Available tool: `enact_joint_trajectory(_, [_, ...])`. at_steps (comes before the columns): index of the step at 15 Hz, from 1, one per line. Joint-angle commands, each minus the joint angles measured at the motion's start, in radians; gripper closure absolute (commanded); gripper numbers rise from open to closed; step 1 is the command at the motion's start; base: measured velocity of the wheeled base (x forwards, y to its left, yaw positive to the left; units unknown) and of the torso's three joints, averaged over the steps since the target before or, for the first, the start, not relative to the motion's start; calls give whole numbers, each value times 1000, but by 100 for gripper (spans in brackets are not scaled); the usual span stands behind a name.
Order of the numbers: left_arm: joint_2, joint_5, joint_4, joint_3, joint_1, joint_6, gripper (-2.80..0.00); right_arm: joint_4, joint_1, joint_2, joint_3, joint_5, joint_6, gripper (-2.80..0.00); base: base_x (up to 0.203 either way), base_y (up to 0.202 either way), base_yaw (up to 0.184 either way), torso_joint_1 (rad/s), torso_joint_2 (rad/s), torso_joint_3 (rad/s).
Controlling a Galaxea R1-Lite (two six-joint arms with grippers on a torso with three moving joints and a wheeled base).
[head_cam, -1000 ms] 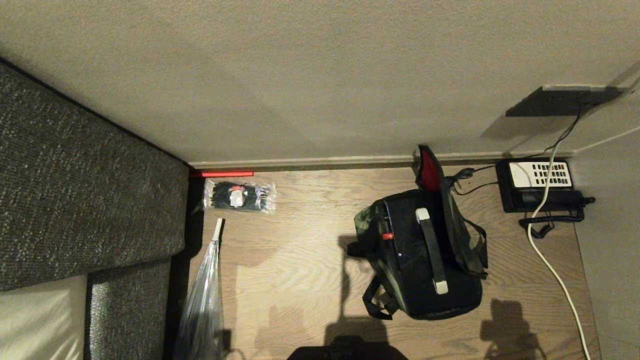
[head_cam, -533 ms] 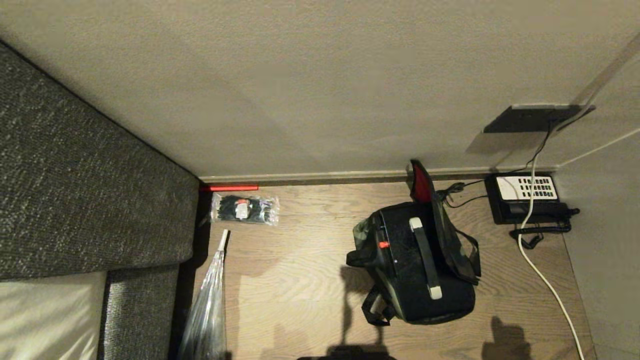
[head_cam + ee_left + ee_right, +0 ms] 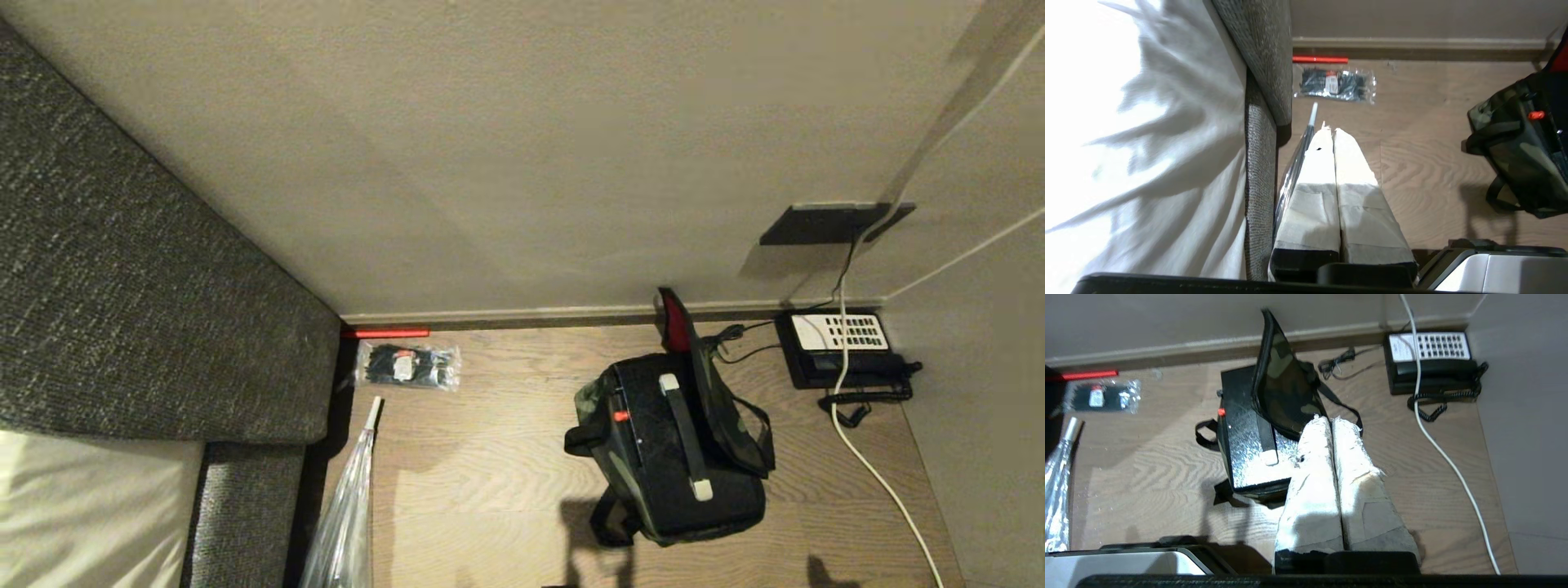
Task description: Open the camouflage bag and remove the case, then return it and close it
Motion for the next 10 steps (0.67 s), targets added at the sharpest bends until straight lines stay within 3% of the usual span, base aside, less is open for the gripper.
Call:
enact_joint_trajectory(1, [1, 0, 0, 1, 0, 0, 0, -1, 0, -1, 14, -1, 0, 0, 0, 0, 0, 5, 1, 209])
enact_joint_trajectory(10, [1, -1, -2, 1, 0, -3, 0, 0, 0, -1, 17, 0, 0, 0, 0, 0, 0, 2, -1, 205])
